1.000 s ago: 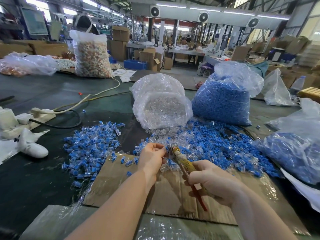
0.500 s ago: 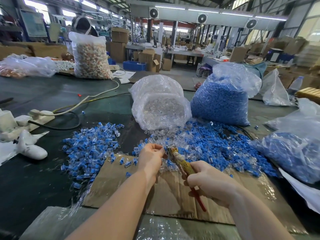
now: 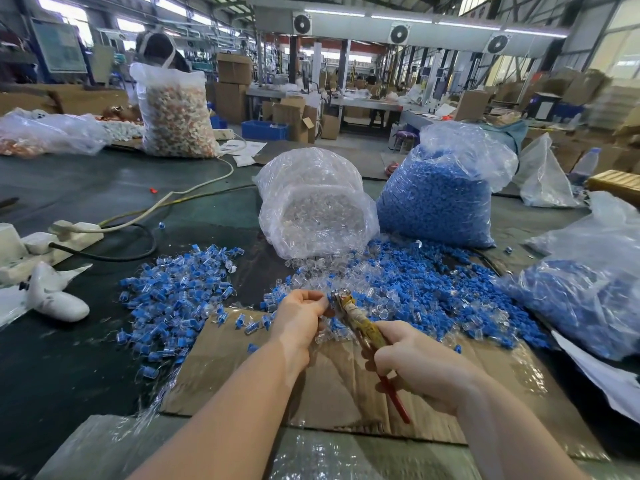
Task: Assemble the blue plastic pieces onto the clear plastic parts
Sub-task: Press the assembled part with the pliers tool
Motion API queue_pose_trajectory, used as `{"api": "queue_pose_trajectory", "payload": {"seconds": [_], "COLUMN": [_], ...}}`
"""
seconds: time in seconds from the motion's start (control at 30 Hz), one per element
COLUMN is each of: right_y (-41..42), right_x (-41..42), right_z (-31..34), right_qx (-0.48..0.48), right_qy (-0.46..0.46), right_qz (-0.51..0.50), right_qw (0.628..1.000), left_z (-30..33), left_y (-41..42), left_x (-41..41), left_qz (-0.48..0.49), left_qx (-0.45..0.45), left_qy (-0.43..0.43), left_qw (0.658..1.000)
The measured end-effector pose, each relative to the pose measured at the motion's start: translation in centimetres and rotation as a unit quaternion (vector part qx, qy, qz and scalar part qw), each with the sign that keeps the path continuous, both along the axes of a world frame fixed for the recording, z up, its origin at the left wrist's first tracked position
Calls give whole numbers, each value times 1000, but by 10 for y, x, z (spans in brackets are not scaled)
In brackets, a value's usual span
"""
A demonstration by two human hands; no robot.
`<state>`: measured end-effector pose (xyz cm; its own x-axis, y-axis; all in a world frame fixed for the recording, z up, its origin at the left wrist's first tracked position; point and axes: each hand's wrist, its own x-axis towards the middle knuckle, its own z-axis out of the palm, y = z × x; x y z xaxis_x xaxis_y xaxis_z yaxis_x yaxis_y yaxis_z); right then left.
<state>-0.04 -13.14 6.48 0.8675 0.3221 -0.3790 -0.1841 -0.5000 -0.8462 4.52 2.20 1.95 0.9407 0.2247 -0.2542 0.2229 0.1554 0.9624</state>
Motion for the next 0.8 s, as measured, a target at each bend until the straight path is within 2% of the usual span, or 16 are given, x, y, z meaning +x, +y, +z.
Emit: {"api": "queue_pose_trajectory", "payload": {"seconds": [0.2,0.37,0.67,0.8], "right_y": [-2,-3,1,0], "right_x": [-1,-2,-3,-3], "right_z": [-2,-4,-7,-12], "right_qx": [16,25,-23,-6], "right_qy": [11,15,-57,-52], "right_qz": [-4,-11,-10,-30], "right_qw": [1000,1000,998,998], "left_z": [-1,-2,0,-1], "left_y": [-2,-4,-8,-10], "left_x": [-3,-3,-7,-9], "left_qz": [-3,3,12,12], "left_qx": [46,31,16,27], "left_qy": [-20,-12,-22,-21], "left_qw": [999,999,1000,999]}}
